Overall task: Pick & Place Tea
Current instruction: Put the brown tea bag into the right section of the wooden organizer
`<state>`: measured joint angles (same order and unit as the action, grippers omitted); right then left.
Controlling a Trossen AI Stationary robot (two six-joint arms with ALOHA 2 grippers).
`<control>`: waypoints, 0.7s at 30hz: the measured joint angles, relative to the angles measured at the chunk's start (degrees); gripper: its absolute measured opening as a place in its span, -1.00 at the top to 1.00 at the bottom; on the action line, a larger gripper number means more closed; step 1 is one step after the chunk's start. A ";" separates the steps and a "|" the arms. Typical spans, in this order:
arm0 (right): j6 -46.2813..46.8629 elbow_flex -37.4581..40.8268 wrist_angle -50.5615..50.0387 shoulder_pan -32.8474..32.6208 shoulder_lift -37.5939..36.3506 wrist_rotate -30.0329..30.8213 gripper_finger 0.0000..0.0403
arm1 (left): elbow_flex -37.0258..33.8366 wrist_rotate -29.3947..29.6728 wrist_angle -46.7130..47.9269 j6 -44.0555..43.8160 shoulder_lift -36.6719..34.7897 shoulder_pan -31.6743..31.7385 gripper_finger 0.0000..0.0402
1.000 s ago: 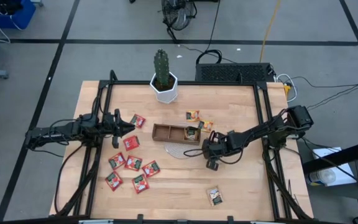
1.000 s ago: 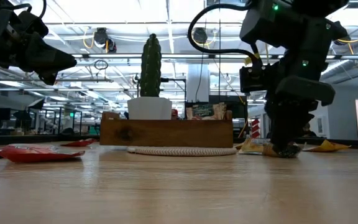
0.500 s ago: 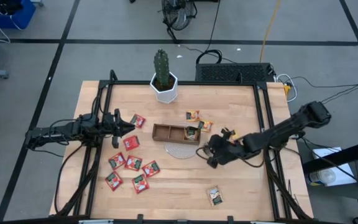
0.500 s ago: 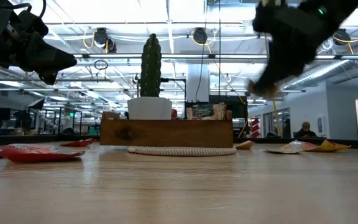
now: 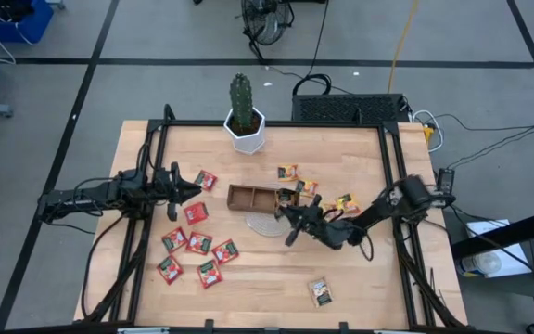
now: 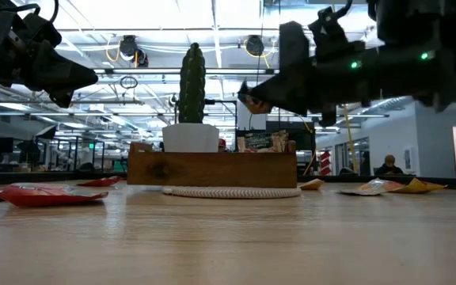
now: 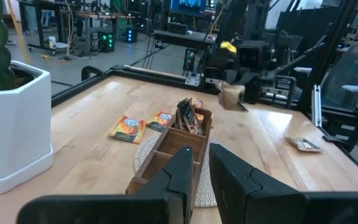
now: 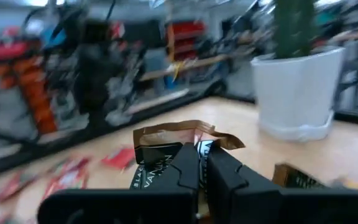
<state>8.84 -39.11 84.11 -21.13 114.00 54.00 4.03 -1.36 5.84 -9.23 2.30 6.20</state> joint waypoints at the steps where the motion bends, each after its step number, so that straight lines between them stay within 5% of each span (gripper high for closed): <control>1: -1.58 -1.01 2.27 0.08 1.97 2.22 1.00 | 0.00 -0.01 -0.01 0.01 0.01 0.00 0.71; 6: -11.35 -6.78 3.09 -0.32 8.33 14.57 1.00 | 0.00 -0.01 -0.05 0.01 -0.01 0.00 0.71; 21: -32.77 -11.74 -1.85 -0.32 10.43 24.10 0.97 | 0.00 -0.01 -0.04 0.01 -0.01 -0.02 0.71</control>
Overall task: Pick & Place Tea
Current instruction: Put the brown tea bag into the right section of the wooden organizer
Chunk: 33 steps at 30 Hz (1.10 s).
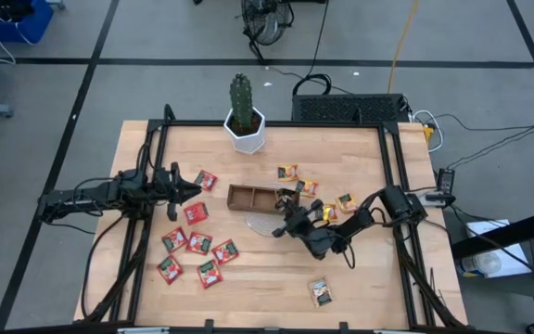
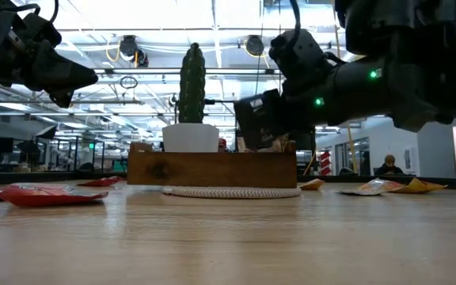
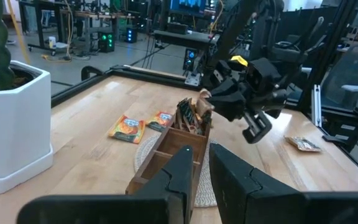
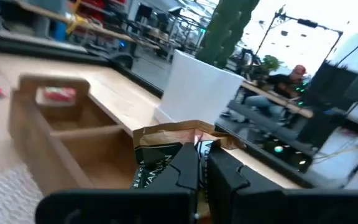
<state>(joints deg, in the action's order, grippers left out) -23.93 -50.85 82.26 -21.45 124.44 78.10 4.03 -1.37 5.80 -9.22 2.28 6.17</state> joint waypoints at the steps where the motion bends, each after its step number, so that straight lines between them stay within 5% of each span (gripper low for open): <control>1: -0.16 0.00 -1.02 0.00 -0.02 0.10 0.97 | 0.00 0.00 0.00 0.00 0.01 0.00 0.71; 11: 2.20 0.00 -5.05 0.11 -0.02 -0.21 0.93 | 0.00 0.00 0.00 0.01 0.02 0.01 0.71; 25: -2.50 0.00 -5.38 1.78 -0.02 -0.15 0.40 | 0.00 0.00 0.00 0.01 0.00 0.01 0.71; 33: -5.42 0.00 -5.22 3.43 -0.02 -0.17 0.33 | 0.00 0.00 0.00 0.01 0.01 0.02 0.71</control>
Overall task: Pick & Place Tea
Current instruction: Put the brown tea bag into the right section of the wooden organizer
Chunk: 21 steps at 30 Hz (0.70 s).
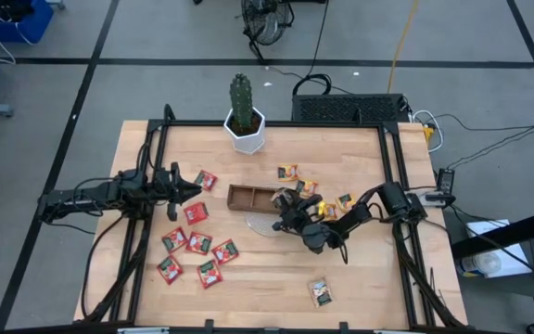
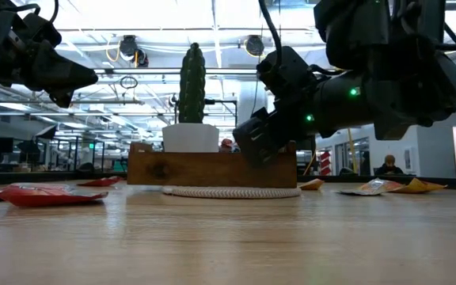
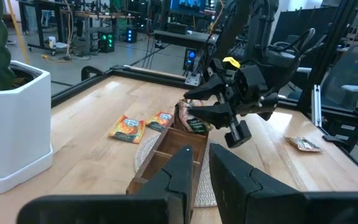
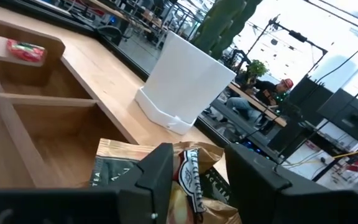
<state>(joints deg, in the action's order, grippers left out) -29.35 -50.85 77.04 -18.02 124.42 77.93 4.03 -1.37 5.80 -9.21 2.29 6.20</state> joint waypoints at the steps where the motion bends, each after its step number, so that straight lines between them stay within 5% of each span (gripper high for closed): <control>1: -0.89 0.00 0.45 0.01 0.00 0.02 0.33 | 0.00 0.00 0.00 0.00 -0.01 -0.02 0.71; 21: -16.24 0.02 7.23 -0.54 -0.42 0.06 0.35 | 0.00 0.00 0.00 0.00 0.01 -0.02 0.71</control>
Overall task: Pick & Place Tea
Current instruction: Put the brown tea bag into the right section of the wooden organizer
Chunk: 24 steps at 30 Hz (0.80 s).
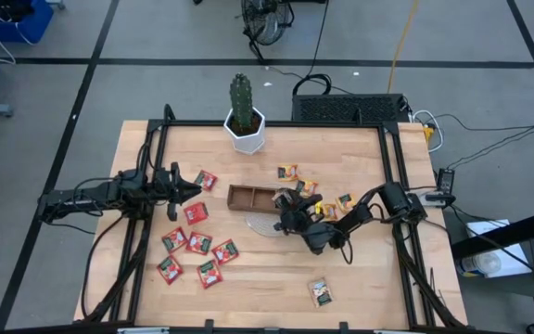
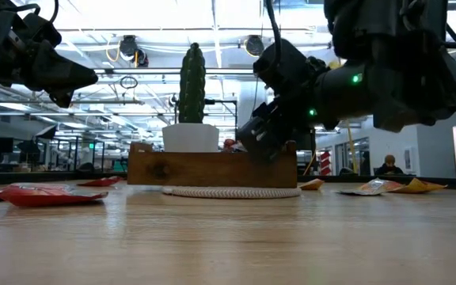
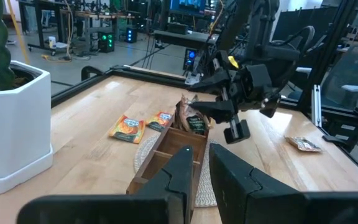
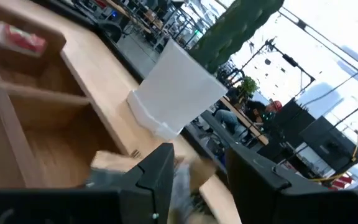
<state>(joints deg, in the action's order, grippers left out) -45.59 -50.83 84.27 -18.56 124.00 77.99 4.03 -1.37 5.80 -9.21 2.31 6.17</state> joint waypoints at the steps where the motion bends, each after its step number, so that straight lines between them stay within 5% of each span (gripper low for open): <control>1: -1.67 0.00 0.95 -0.05 -0.35 -0.02 0.35 | 0.00 0.00 0.00 0.00 -0.01 0.00 0.71; 17: -12.33 -0.02 1.52 -1.28 -12.02 -0.11 0.35 | 0.00 0.00 -0.02 0.00 -0.02 0.02 0.71; 24: -10.94 -2.09 -25.88 -7.32 -22.86 6.45 0.36 | 0.00 0.00 -0.02 0.00 0.00 0.01 0.71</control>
<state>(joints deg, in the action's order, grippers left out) -56.54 -52.92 58.39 -25.87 101.14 84.44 4.03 -1.37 5.78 -9.21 2.31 6.19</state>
